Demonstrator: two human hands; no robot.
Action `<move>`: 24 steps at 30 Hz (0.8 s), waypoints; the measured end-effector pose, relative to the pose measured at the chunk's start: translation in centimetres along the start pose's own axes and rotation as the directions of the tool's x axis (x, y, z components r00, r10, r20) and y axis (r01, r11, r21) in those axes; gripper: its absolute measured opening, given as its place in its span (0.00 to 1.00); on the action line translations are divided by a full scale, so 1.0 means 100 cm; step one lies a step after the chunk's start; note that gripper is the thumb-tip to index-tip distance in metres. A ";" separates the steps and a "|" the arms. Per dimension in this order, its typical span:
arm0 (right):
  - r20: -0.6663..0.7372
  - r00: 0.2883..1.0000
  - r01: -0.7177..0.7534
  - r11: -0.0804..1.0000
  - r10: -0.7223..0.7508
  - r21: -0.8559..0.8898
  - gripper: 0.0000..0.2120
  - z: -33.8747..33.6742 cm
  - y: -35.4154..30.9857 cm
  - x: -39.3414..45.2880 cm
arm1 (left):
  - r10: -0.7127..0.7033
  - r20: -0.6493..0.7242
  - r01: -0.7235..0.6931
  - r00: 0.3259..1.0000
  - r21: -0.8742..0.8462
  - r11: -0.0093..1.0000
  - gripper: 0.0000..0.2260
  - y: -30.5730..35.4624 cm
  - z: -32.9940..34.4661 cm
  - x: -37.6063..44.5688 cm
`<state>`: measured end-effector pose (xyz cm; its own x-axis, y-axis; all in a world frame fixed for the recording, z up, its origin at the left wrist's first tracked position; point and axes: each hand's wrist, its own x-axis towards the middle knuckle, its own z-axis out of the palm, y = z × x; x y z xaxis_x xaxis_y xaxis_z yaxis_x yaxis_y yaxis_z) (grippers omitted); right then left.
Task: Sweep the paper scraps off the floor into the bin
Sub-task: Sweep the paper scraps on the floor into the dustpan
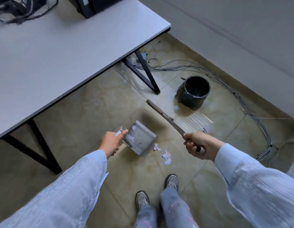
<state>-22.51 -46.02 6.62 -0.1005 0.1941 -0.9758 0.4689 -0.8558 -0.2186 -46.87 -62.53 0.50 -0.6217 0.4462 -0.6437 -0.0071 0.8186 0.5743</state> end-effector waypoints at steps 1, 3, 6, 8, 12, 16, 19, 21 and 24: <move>0.001 1.000 0.007 1.000 -0.007 0.026 0.12 -0.008 -0.009 0.006 | 0.018 0.014 -0.018 1.000 0.014 1.000 0.24 0.014 0.007 0.006; 0.008 1.000 0.012 0.998 -0.013 0.055 0.11 -0.023 -0.027 0.017 | 0.038 0.029 -0.039 0.999 0.042 0.998 0.24 0.038 0.020 0.016; -0.011 1.000 0.022 0.996 -0.021 0.082 0.10 -0.044 -0.052 0.033 | 0.050 0.028 -0.052 0.998 0.071 0.996 0.24 0.065 0.039 0.030; -0.015 1.000 0.024 0.997 -0.023 0.078 0.10 -0.061 -0.070 0.044 | 0.056 0.025 -0.058 0.998 0.092 0.994 0.24 0.083 0.053 0.043; -0.056 0.998 0.025 0.998 -0.022 0.058 0.11 -0.088 -0.096 0.066 | 0.092 0.032 -0.096 0.995 0.127 0.987 0.25 0.109 0.081 0.068; -0.088 0.996 -0.003 0.999 0.006 0.033 0.10 -0.100 -0.113 0.087 | 0.098 0.049 -0.106 0.994 0.194 0.975 0.26 0.122 0.103 0.086; -0.102 0.994 -0.030 0.999 0.033 0.031 0.10 -0.102 -0.124 0.095 | 0.093 0.065 -0.106 0.994 0.243 0.964 0.25 0.131 0.112 0.098; -0.106 0.994 -0.032 0.998 0.037 0.045 0.11 -0.100 -0.129 0.097 | 0.098 0.071 -0.113 0.993 0.239 0.965 0.26 0.139 0.112 0.106; -0.099 0.994 -0.046 0.999 0.047 0.010 0.12 -0.088 -0.131 0.100 | 0.073 0.079 -0.089 0.994 0.225 0.970 0.25 0.143 0.108 0.120</move>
<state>-21.92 -28.61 -0.23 0.0090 0.2006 -0.9796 0.4639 -0.8687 -0.1736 -45.96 -41.58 -4.51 -0.5568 0.5317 -0.6381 0.2249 0.8361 0.5004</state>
